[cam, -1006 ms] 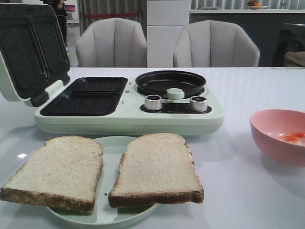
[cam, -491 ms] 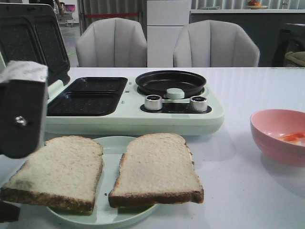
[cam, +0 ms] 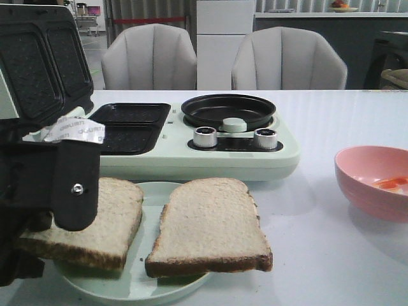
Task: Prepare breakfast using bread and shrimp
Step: 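Grasp the bread slice nearest the left gripper with the left gripper, then lift the bread and lay it on the sandwich maker plate, release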
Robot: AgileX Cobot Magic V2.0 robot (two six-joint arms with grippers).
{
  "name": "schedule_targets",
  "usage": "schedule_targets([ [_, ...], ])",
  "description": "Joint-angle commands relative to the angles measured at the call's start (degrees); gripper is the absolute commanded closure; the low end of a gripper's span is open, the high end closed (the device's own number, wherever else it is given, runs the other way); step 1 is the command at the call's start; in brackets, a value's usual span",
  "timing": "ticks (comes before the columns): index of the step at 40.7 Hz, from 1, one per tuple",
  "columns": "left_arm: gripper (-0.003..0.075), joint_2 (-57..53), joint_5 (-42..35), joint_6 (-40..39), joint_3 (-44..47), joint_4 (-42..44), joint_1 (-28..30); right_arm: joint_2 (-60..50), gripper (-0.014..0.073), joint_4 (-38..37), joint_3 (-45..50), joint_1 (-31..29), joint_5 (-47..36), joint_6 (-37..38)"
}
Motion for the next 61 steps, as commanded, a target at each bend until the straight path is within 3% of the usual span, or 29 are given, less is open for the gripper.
schedule_targets([
  [1,0.0524,-1.5,1.3,-1.0,-1.3,0.5,-0.3,0.3,-0.0028,0.4,-2.1,-0.3,-4.2,-0.1],
  [6,0.0628,-1.5,1.6,-1.0,-1.3,0.2,-1.2,0.3,-0.0028,0.4,-2.1,-0.3,-4.2,-0.1],
  [19,0.062,-8.0,13.9,-1.0,-2.9,3.5,-8.9,0.3,-0.0028,0.4,-2.1,-0.3,-4.2,-0.1],
  [27,0.062,-14.0,17.0,-1.0,-8.4,6.4,-9.3,0.3,-0.0028,0.4,-2.1,-0.3,-4.2,-0.1],
  [31,0.062,-15.2,17.0,-1.0,-11.6,11.8,-8.6,0.3,-0.0028,0.4,-2.1,-0.3,-4.2,-0.1],
  [43,0.062,-9.6,6.7,-1.2,-21.7,26.8,4.1,0.3,-0.0028,0.4,-2.1,-0.3,-4.2,-0.1],
  [54,0.062,2.6,-4.6,-1.2,-32.8,27.4,19.0,0.3,-0.0028,0.4,-2.1,-0.3,-4.2,-0.1],
  [61,0.062,11.6,-6.5,-1.2,-40.6,27.4,23.9,0.3,-0.0028,0.4,-2.1,-0.3,-4.2,-0.1],
])
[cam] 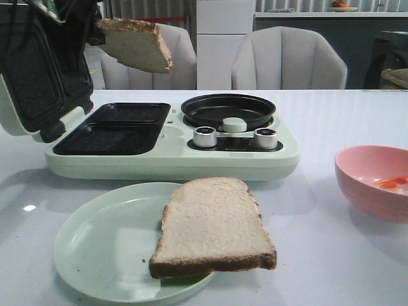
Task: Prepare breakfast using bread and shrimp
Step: 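Lift the bread and lay it on the sandwich maker plate, release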
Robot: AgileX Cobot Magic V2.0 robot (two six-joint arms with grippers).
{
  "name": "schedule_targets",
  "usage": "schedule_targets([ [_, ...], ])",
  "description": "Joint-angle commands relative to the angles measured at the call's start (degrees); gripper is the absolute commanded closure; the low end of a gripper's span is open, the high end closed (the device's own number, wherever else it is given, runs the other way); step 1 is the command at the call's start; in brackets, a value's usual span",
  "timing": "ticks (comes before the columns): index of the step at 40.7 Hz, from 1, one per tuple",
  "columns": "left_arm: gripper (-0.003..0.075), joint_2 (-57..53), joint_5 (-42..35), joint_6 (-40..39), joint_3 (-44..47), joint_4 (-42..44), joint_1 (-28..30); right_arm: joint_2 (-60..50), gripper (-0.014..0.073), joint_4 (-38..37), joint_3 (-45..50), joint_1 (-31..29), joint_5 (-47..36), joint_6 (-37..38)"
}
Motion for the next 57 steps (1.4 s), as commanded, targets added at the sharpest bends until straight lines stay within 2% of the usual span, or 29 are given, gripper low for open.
schedule_targets([
  [1,0.062,2.5,-0.3,-0.8,-6.3,2.1,2.2,0.3,-0.0028,0.4,-2.1,-0.3,-4.2,-0.1],
  [13,0.062,14.6,0.4,-0.8,-17.6,2.1,4.7,0.3,-0.0028,0.4,-2.1,-0.3,-4.2,-0.1],
  [23,0.0612,18.4,1.8,-0.8,-19.1,2.1,5.1,0.3,-0.0028,0.4,-2.1,-0.3,-4.2,-0.1],
  [26,0.0568,18.7,1.2,-0.8,-19.1,2.1,5.2,0.3,-0.0028,0.4,-2.1,-0.3,-4.2,-0.1],
  [33,0.0332,18.7,0.3,-0.8,-19.1,2.1,5.2,0.3,-0.0028,0.4,-2.1,-0.3,-4.2,-0.1],
  [37,0.0228,18.7,0.3,-0.8,-19.1,2.1,5.2,0.3,-0.0028,0.4,-2.1,-0.3,-4.2,-0.1],
  [46,0.0211,18.1,0.5,-1.0,-19.1,0.8,4.4,0.3,-0.0028,0.4,-2.1,-0.3,-4.2,-0.1],
  [57,0.0211,13.7,2.3,-1.0,-18.9,-15.2,3.5,0.3,-0.0028,0.4,-2.1,-0.3,-4.2,-0.1],
])
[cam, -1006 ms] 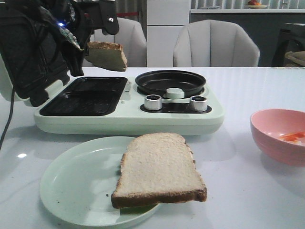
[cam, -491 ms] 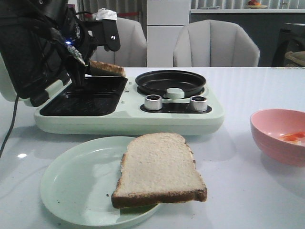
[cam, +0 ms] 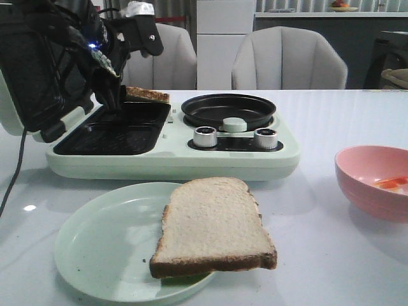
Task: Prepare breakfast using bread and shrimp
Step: 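Lift the bread and lay it on the sandwich maker plate, release, then withdraw the left gripper from the sandwich maker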
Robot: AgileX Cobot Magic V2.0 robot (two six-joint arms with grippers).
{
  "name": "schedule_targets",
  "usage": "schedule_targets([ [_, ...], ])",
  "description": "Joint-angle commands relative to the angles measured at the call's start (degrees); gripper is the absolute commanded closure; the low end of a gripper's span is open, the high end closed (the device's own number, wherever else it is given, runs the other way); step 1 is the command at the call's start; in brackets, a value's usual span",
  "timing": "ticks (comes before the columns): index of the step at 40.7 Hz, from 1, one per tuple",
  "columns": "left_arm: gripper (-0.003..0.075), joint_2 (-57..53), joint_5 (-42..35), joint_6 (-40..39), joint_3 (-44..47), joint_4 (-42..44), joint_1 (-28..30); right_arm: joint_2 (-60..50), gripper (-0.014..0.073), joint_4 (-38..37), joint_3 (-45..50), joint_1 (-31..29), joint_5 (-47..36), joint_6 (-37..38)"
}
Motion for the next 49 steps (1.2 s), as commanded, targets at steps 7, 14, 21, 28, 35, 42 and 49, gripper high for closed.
schedule_targets([
  [7,0.0211,-11.0,10.1,1.1,-1.5,-15.5,-2.5,0.3,-0.0028,0.4,-2.1,-0.3,-4.2,-0.1],
  [14,0.0211,-17.2,16.8,12.7,-1.4,-30.2,-5.8,0.3,-0.0028,0.4,-2.1,-0.3,-4.2,-0.1],
  [21,0.0211,-25.1,23.9,16.6,-1.4,-45.4,-8.9,0.3,-0.0028,0.4,-2.1,-0.3,-4.2,-0.1],
  [28,0.0211,-34.1,28.8,19.0,-1.1,-60.8,-10.1,0.3,-0.0028,0.4,-2.1,-0.3,-4.2,-0.1],
  [35,0.0211,-43.8,27.2,21.0,4.2,-71.7,-10.1,0.3,-0.0028,0.4,-2.1,-0.3,-4.2,-0.1],
  [42,0.0211,-54.7,23.4,21.0,14.3,-73.5,-10.1,0.3,-0.0028,0.4,-2.1,-0.3,-4.2,-0.1],
  [49,0.0211,-66.1,22.5,21.0,24.9,-74.7,-10.1,0.3,-0.0028,0.4,-2.1,-0.3,-4.2,-0.1],
])
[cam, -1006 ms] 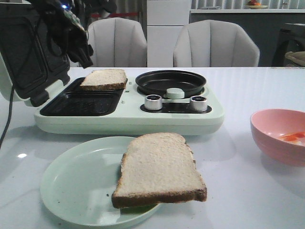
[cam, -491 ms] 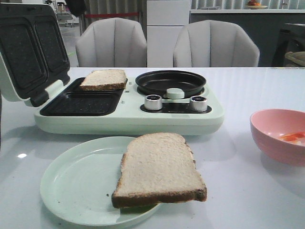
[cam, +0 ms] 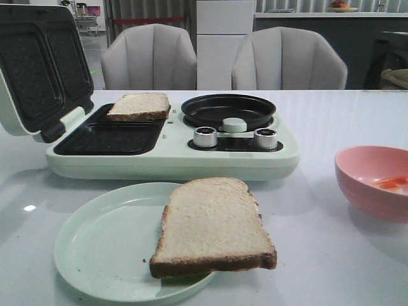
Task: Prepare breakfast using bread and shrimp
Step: 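Withdraw the left gripper from the sandwich maker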
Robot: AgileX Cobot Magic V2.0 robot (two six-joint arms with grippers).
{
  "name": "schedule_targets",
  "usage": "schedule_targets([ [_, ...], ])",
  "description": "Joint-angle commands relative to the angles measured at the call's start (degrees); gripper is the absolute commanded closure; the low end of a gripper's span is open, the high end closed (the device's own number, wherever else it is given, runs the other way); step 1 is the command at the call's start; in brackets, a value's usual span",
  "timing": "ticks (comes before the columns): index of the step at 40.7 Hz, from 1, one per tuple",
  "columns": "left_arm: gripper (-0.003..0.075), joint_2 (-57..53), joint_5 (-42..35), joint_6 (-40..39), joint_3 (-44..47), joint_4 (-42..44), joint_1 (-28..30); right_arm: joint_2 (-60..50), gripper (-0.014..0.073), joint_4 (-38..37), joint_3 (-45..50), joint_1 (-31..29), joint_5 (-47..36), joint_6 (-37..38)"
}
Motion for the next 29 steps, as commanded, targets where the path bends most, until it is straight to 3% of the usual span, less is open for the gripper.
schedule_targets([
  [1,0.0211,-6.7,-4.6,0.0,4.2,-0.6,-0.5,0.3,-0.0028,0.4,-2.1,-0.3,-4.2,-0.1],
  [11,0.0211,-20.6,-7.9,0.0,17.0,-1.4,-0.5,0.3,-0.0028,0.5,-2.1,-0.3,-4.8,-0.1],
  [19,0.0211,-26.5,-10.2,0.0,21.9,-1.4,-0.5,0.8,-0.0028,1.4,-2.1,-0.3,-3.8,-0.1],
  [23,0.0211,-26.7,-10.2,0.0,22.1,-1.4,-0.5,2.9,-0.0028,8.8,-2.1,-0.1,-2.4,-1.3],
  [29,0.0211,-26.7,-10.3,0.0,22.1,-1.4,-0.5,7.9,-0.0028,24.1,-2.1,2.9,2.8,-11.4],
])
